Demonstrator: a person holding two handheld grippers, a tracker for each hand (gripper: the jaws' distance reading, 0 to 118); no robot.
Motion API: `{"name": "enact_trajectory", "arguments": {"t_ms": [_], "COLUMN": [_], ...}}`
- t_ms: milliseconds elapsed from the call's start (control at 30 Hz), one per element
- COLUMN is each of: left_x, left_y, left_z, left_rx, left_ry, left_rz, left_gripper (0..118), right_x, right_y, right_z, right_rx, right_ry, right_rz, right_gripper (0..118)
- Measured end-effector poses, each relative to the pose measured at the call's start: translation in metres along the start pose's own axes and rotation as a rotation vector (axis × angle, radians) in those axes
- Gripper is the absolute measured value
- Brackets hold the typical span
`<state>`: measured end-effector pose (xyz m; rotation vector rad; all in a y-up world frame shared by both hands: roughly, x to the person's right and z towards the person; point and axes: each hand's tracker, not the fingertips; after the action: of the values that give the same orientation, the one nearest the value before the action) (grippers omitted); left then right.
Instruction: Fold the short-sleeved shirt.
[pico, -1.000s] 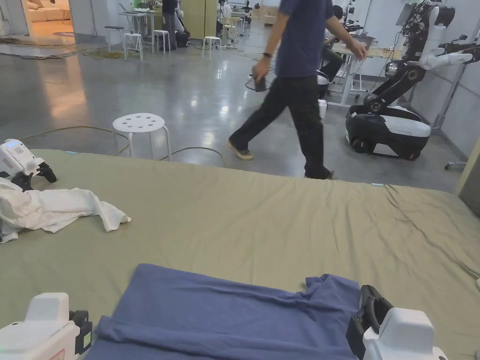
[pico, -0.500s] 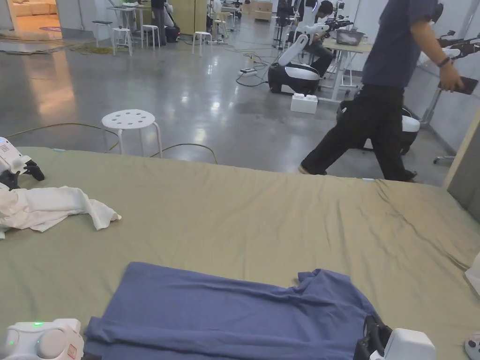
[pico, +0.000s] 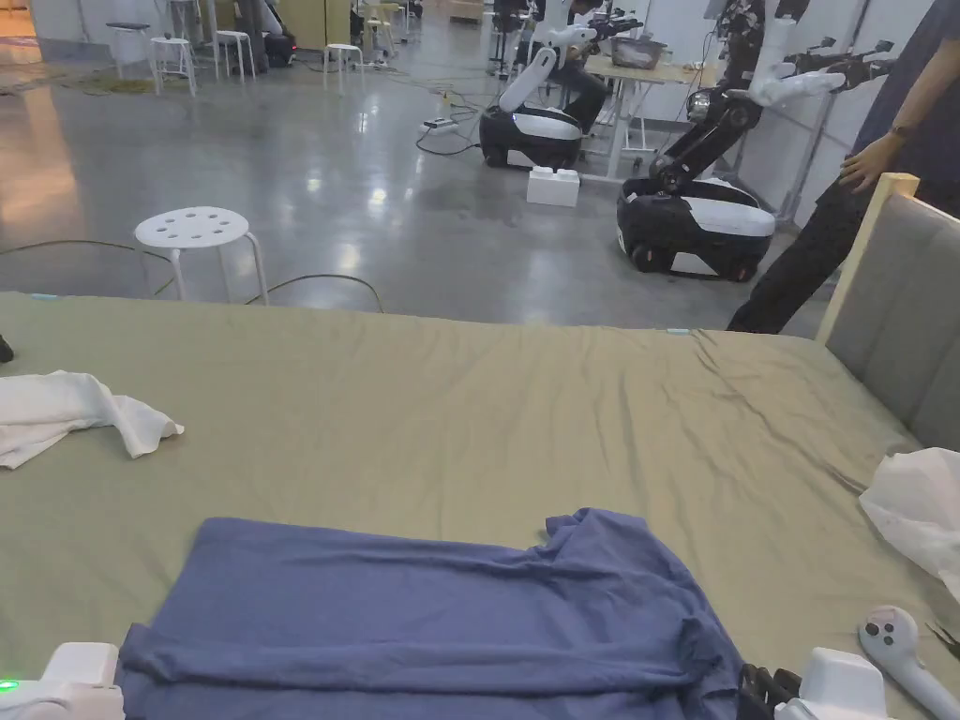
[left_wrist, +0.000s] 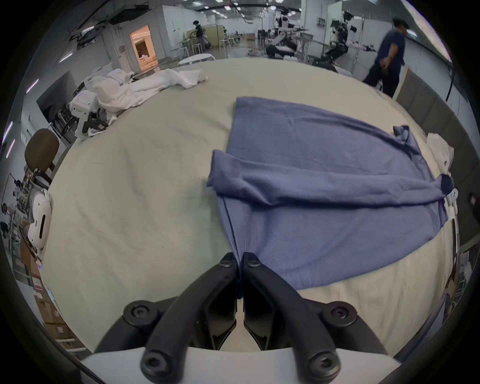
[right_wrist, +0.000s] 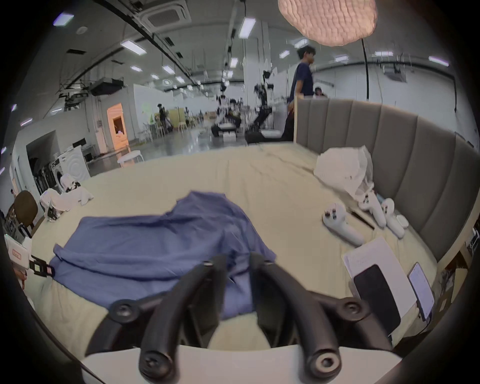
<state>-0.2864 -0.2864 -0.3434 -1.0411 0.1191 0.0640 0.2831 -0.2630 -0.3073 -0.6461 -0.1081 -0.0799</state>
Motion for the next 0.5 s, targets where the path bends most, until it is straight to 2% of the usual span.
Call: {"name": "enact_trajectory", "arguments": {"t_ms": [33,67,200,267,333,400,467,500], "left_x": [-0.002,-0.003,-0.005,-0.005,-0.006,-0.005,-0.005,-0.004], "left_y": [-0.002,-0.004,-0.006,-0.005,-0.006,-0.006,-0.007,-0.007], "left_z": [0.006,0.011,0.022,0.023,0.023,0.023,0.021,0.020], "left_rx": [0.019,0.033,0.056,0.064,0.067,0.066,0.060,0.058], "left_ry": [-0.007,-0.014,-0.019,-0.019,-0.020,-0.019,-0.017,-0.015], "left_rz": [0.006,0.008,0.013,0.015,0.019,0.023,0.025,0.025], "left_gripper": [0,0,0,0,0,0,0,0], "right_x": [0.007,0.013,0.024,0.023,0.020,0.016,0.011,0.009], "right_y": [-0.002,-0.005,-0.014,-0.018,-0.022,-0.028,-0.032,-0.034], "right_z": [-0.008,-0.016,-0.045,-0.061,-0.076,-0.090,-0.098,-0.098], "right_rx": [-0.044,-0.088,-0.195,-0.252,-0.283,-0.323,-0.343,-0.337], "right_ry": [-0.011,-0.019,0.027,0.059,0.071,0.055,0.047,0.049], "right_rz": [0.009,0.018,0.017,0.006,0.014,0.028,0.048,0.057], "right_gripper": [41,48,53,67,72,70,45,36]}}
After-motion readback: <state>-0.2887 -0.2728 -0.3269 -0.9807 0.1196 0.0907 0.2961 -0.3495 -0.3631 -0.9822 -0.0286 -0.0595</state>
